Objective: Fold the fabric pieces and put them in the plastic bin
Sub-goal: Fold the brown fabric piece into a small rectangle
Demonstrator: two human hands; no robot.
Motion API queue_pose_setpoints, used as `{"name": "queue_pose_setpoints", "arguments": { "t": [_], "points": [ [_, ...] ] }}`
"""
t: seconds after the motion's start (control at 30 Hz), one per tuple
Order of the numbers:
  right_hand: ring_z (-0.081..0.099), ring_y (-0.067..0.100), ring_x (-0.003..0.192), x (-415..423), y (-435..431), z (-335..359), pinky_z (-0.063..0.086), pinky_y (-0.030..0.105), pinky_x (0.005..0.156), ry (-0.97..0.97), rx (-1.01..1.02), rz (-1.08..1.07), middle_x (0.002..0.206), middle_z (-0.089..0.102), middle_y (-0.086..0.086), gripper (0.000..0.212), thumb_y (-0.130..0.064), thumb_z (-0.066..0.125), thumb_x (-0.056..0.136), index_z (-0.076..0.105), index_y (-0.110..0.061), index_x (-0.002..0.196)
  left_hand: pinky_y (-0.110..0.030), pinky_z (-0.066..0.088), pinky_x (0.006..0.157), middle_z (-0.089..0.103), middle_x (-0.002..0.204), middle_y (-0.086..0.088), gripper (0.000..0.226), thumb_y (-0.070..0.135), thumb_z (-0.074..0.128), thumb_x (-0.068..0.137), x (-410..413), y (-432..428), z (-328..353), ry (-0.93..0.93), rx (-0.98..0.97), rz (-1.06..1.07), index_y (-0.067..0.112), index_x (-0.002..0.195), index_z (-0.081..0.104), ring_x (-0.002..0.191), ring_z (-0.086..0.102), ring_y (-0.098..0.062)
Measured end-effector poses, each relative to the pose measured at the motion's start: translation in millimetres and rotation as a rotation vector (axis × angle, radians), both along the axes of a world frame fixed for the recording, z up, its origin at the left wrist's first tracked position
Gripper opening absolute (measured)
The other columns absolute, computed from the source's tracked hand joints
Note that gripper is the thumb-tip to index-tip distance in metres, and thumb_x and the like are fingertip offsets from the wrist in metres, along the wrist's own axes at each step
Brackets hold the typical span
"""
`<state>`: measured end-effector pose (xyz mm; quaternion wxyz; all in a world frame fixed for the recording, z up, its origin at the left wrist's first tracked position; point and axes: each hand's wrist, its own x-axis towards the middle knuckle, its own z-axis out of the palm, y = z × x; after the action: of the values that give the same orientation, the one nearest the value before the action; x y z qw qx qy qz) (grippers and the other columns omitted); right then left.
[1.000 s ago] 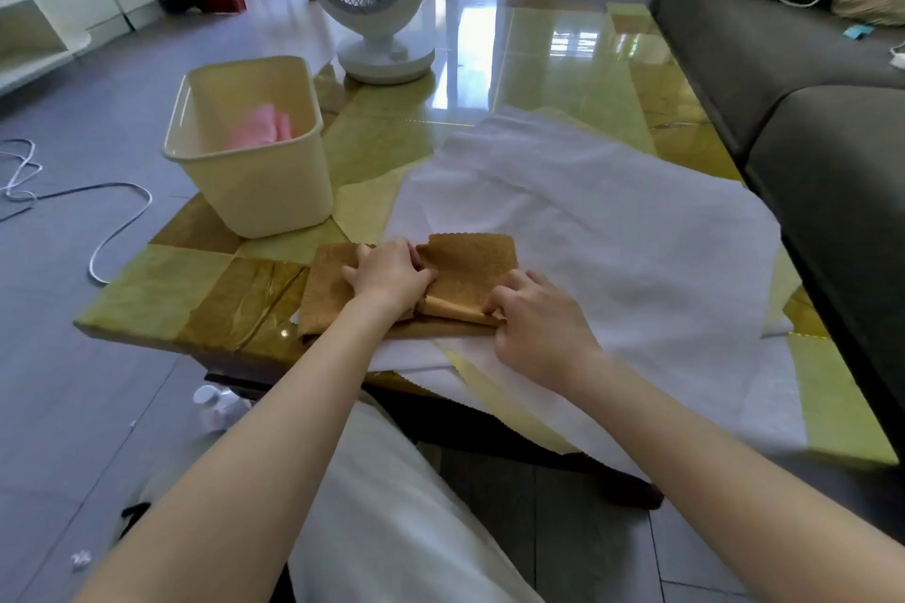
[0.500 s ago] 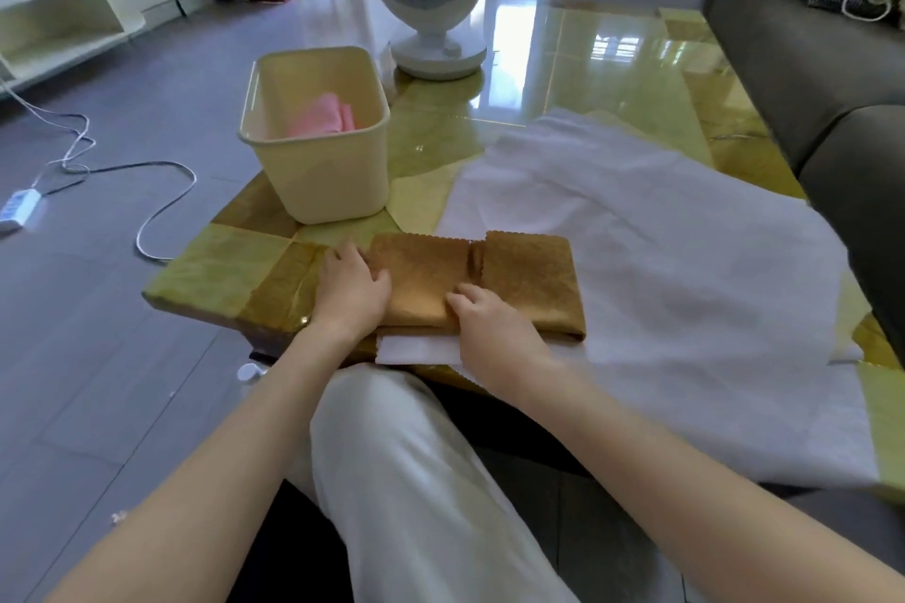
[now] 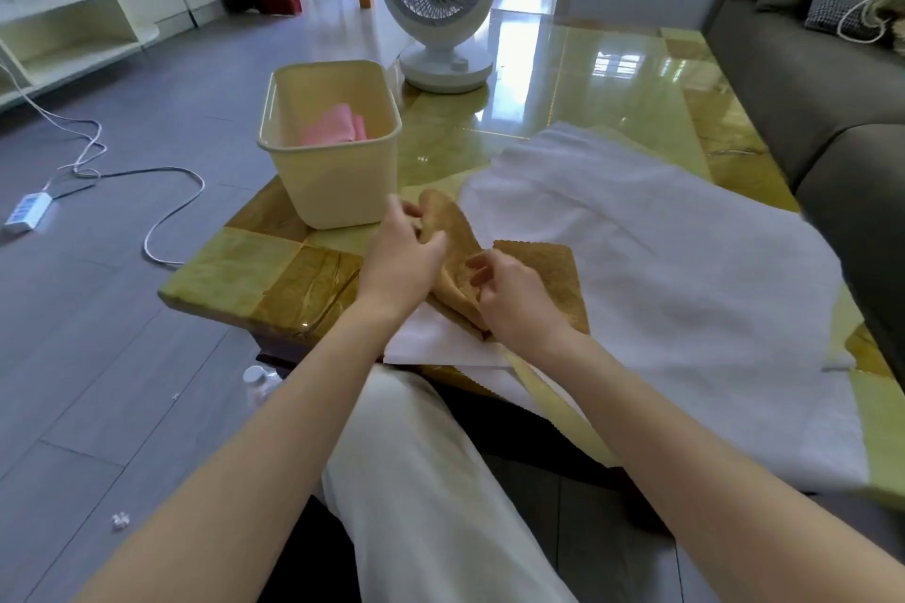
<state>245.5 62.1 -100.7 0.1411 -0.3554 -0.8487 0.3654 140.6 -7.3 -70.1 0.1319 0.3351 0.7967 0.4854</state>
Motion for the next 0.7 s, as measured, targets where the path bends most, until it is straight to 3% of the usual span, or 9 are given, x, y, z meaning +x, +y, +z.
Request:
{"name": "queue_pose_setpoints", "arguments": {
  "t": [0.1,0.2,0.3,0.37,0.43,0.53,0.63,0.7],
  "points": [
    [0.062,0.022,0.082,15.9,13.2,13.1,0.051,0.034,0.074,0.251,-0.050,-0.160,0.091,0.066,0.007,0.027,-0.015,0.034,0.098,0.059,-0.010,0.108,-0.027,0.040,0.064,0.052,0.077,0.007,0.016,0.023,0.051,0.093,30.8,25.8,11.7,-0.008,0.068,-0.088,0.015,0.103,0.042,0.070,0.052,-0.011],
    [0.055,0.026,0.082,41.4,36.1,17.7,0.039,0.032,0.071,0.231,-0.049,-0.274,0.080,0.061,0.008,0.035,-0.023,0.031,0.100,0.059,-0.006,0.086,-0.027,0.038,0.077,0.059,0.093,-0.001,0.017,0.023,0.042,0.097,62.2,49.8,5.3,-0.026,0.041,-0.210,0.011,0.108,0.049,0.089,0.054,-0.017],
    [0.058,0.034,0.089,66.2,54.2,5.5,0.046,0.042,0.083,0.060,-0.114,-0.305,0.086,0.064,0.016,0.047,-0.035,0.031,0.100,0.061,-0.002,0.087,-0.024,0.038,0.077,0.058,0.092,-0.001,0.017,0.019,0.042,0.097,78.0,61.9,-14.9,-0.054,-0.057,-0.343,0.010,0.107,0.052,0.094,0.057,-0.020],
    [0.060,0.032,0.086,76.4,59.4,-7.6,0.047,0.039,0.079,-0.035,-0.123,-0.316,0.079,0.062,0.012,0.044,-0.036,0.036,0.099,0.060,-0.003,0.084,-0.021,0.038,0.076,0.057,0.097,0.000,0.018,0.015,0.044,0.096,80.7,63.9,-28.8,-0.051,-0.136,-0.409,0.010,0.111,0.052,0.096,0.057,-0.018],
    [0.063,0.029,0.086,79.7,62.5,-19.1,0.048,0.034,0.080,-0.034,-0.142,-0.340,0.081,0.062,0.006,0.030,-0.032,0.046,0.096,0.062,-0.006,0.096,-0.019,0.037,0.078,0.059,0.105,-0.003,0.020,0.010,0.045,0.094,78.6,63.2,-38.0,-0.009,-0.173,-0.420,0.008,0.112,0.053,0.097,0.055,-0.016],
    [0.065,0.029,0.090,79.8,65.8,-26.7,0.051,0.042,0.089,0.010,-0.199,-0.365,0.084,0.064,0.006,0.026,-0.027,0.056,0.091,0.060,-0.007,0.107,-0.020,0.039,0.081,0.058,0.109,-0.006,0.022,0.005,0.048,0.090,68.6,58.0,-42.9,0.052,-0.192,-0.414,0.008,0.111,0.055,0.100,0.055,-0.017],
    [0.065,0.029,0.090,79.4,67.6,-28.3,0.051,0.044,0.090,0.027,-0.240,-0.373,0.084,0.064,0.005,0.026,-0.028,0.058,0.089,0.061,-0.007,0.105,-0.032,0.041,0.095,0.053,0.115,-0.006,0.026,0.009,0.048,0.089,49.4,47.6,-49.4,0.283,-0.269,-0.376,0.011,0.114,0.054,0.108,0.051,-0.022],
    [0.063,0.030,0.098,79.9,68.0,-28.9,0.050,0.040,0.091,-0.029,-0.228,-0.358,0.095,0.066,0.009,0.034,-0.032,0.055,0.091,0.059,-0.005,0.111,-0.037,0.035,0.098,0.049,0.121,-0.004,0.029,0.018,0.046,0.092,37.1,36.9,-56.3,0.479,-0.399,-0.345,0.016,0.121,0.051,0.114,0.045,-0.022]
  ]
}}
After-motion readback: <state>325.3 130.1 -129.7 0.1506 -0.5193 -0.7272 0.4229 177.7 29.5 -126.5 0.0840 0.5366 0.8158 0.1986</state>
